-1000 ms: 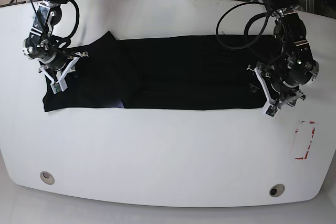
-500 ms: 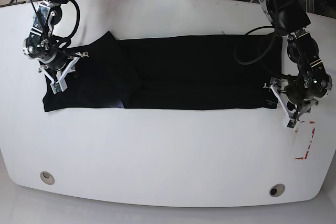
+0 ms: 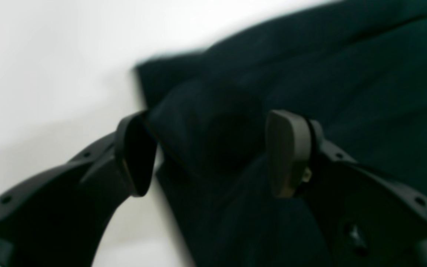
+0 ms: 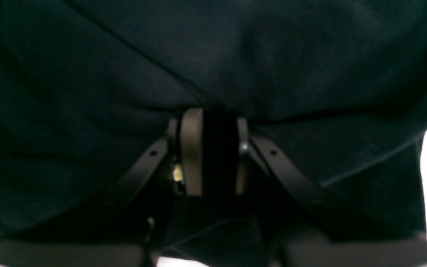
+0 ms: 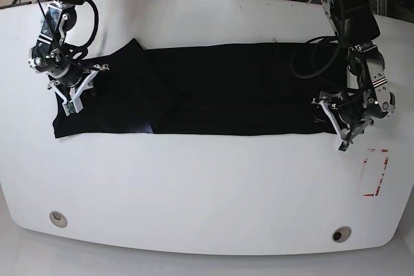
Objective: Layout the t-shirt on the table in an organized manner, then fold the t-shirt properly
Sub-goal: 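Drag the strip end with the left gripper away from the right gripper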
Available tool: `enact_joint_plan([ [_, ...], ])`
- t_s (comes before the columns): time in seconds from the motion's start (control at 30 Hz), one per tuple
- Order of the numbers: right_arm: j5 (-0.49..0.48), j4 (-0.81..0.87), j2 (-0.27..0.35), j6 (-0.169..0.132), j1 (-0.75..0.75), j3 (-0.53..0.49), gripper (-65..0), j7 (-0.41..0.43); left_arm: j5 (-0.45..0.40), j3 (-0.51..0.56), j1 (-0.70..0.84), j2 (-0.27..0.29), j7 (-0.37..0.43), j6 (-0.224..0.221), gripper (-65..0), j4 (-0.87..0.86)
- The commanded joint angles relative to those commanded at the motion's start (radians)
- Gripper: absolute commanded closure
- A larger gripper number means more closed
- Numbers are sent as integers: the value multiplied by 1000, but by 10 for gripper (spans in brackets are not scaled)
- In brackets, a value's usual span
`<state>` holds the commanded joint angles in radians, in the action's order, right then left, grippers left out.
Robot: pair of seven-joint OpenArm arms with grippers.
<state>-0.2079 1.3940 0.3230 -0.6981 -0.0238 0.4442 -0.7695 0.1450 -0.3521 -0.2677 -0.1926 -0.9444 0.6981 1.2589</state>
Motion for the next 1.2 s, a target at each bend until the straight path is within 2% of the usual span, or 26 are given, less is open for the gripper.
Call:
enact_joint_plan([
  [0.07,0,0,0,0,0,0,-116,0,0,0,0,0,6,0,-415,-2],
  [0.13,0,0,0,0,0,0,-116,0,0,-3,2,0,9,0,-379,0],
  [0.2,0,0,0,0,0,2,-116,0,0,-6,2,0,9,0,-312,0],
  [0.33,0,0,0,0,0,3,-116,0,0,-9,0,0,11,0,-118,0],
  [0.4,0,0,0,0,0,3,-116,0,0,-9,0,0,11,0,-50,5],
  [0.7,0,0,0,0,0,3,-116,-2,3,-11,35,-20,0,0,-42,115],
  [0.9,0,0,0,0,0,3,-116,-2,2,-11,72,-23,-43,0,-42,203],
  [1.2,0,2,-6,0,0,3,-116,-2,6,-9,124,-48,-54,0,-42,222],
])
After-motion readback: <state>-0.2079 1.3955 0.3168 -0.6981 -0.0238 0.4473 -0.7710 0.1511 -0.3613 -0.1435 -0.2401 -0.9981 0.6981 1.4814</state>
